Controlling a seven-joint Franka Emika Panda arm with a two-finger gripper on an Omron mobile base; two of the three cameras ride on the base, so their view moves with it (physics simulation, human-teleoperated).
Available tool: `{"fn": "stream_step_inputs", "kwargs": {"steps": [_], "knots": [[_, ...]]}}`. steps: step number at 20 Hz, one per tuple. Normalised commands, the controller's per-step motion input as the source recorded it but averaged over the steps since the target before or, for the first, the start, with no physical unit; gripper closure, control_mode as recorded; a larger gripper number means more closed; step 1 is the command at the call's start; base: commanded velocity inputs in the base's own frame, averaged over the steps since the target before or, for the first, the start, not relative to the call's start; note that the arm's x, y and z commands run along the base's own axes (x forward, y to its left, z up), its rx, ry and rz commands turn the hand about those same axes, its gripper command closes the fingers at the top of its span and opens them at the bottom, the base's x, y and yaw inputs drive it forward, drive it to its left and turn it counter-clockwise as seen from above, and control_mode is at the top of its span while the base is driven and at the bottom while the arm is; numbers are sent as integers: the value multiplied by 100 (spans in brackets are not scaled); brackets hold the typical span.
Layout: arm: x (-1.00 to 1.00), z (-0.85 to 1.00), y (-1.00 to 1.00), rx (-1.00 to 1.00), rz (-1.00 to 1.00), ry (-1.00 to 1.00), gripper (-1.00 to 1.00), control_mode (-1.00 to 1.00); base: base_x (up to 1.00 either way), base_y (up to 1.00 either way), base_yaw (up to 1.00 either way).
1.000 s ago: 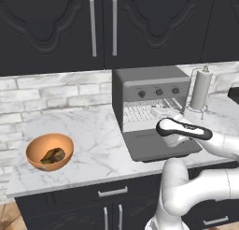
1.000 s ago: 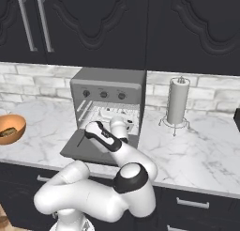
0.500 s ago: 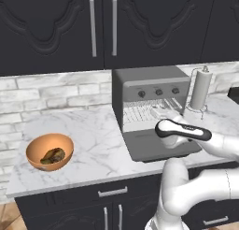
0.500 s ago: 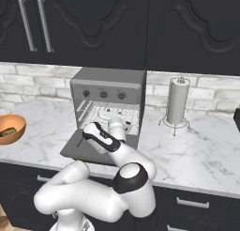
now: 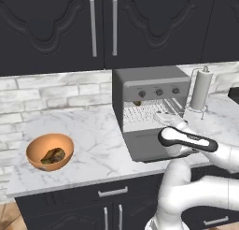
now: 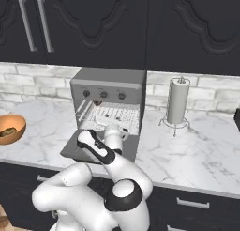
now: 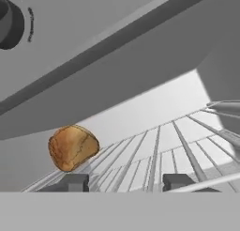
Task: Pick up the heated bread from the toaster oven and place it in the bowl. Then move the bread bowl to the dining counter.
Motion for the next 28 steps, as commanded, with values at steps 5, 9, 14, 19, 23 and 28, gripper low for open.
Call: {"fn": "stream_step_inputs", "kwargs": {"steps": [5, 9, 14, 19, 23, 28], "knots": [[-88, 0, -7, 0, 0, -10, 100, -100, 0, 0, 0], [-99, 0, -16, 0, 0, -9, 100, -100, 0, 0, 0], [-100, 0, -22, 0, 0, -9, 100, -100, 0, 0, 0], [-100, 0, -22, 0, 0, -11, 100, -100, 0, 0, 0], [-100, 0, -21, 0, 0, -13, 100, -100, 0, 0, 0], [-68, 5, -8, 0, 0, -10, 100, -100, 0, 0, 0]]}}
